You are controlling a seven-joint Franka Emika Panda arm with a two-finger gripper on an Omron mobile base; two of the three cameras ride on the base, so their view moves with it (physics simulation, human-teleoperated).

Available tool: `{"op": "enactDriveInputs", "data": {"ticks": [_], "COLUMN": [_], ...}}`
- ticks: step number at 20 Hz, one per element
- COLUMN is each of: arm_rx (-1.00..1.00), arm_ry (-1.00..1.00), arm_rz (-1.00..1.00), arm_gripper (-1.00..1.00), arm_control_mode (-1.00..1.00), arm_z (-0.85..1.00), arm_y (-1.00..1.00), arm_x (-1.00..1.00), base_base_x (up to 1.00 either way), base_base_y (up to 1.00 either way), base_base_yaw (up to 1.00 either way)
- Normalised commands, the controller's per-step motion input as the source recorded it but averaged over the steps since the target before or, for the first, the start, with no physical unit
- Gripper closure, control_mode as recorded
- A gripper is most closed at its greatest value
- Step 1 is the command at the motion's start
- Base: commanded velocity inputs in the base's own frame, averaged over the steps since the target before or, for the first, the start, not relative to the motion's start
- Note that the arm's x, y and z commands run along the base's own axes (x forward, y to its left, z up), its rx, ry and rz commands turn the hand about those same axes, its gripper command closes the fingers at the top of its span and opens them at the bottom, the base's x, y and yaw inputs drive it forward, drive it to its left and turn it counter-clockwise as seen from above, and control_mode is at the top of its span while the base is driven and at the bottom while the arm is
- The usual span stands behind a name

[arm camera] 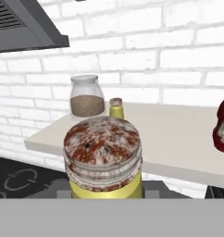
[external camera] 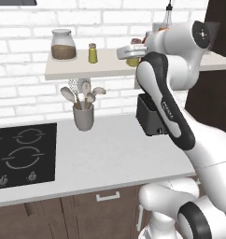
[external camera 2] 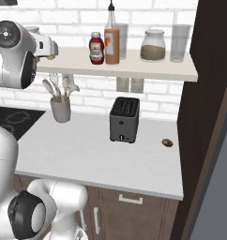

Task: Put the shaker and condiment bottle from the counter next to their counterparts in the cabinet.

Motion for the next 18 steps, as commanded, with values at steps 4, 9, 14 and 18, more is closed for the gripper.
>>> {"op": "enactDriveInputs", "data": {"ticks": [4, 9, 14, 18], "arm_rx": [0.0, 0.0, -0.01, -0.04], "arm_ry": [0.01, 0.05, 0.06, 0.01], "arm_rz": [0.0, 0.0, 0.0, 0.0], "arm_gripper": [1.0, 1.0, 1.0, 1.0], "arm_control_mode": [-1.0, -1.0, -1.0, -1.0], "arm_z": [-0.11, -0.15, -0.12, 0.0], "arm_y": [0.0, 0.01, 0.03, 0.03], "arm_x": [0.45, 0.43, 0.37, 0.24], "base_base_x": [0.0, 0.0, 0.0, 0.0], "base_base_y": [0.0, 0.0, 0.0, 0.0], "base_base_yaw": [0.0, 0.0, 0.0, 0.0]}}
